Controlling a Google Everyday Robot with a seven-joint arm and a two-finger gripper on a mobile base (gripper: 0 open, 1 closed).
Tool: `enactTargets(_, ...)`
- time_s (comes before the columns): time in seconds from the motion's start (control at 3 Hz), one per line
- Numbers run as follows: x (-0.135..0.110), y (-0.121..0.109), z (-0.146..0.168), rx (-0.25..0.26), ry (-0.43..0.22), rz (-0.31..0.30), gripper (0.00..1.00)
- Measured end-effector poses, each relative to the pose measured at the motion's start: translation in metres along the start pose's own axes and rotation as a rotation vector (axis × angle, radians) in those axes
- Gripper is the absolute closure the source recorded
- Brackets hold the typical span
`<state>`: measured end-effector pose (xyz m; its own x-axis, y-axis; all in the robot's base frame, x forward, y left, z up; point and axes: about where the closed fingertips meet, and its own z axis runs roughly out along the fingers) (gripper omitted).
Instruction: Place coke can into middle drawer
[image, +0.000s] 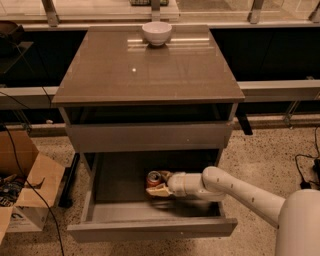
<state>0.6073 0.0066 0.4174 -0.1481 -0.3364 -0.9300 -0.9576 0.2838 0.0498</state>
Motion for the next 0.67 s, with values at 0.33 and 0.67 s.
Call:
enactTargets(0.33,0.0006,0.0003,0.0004,-0.003,0.001,0.003,0.12)
enactTargets(0.67,0.0006,0.0003,0.0004,-0.003,0.001,0.003,0.00)
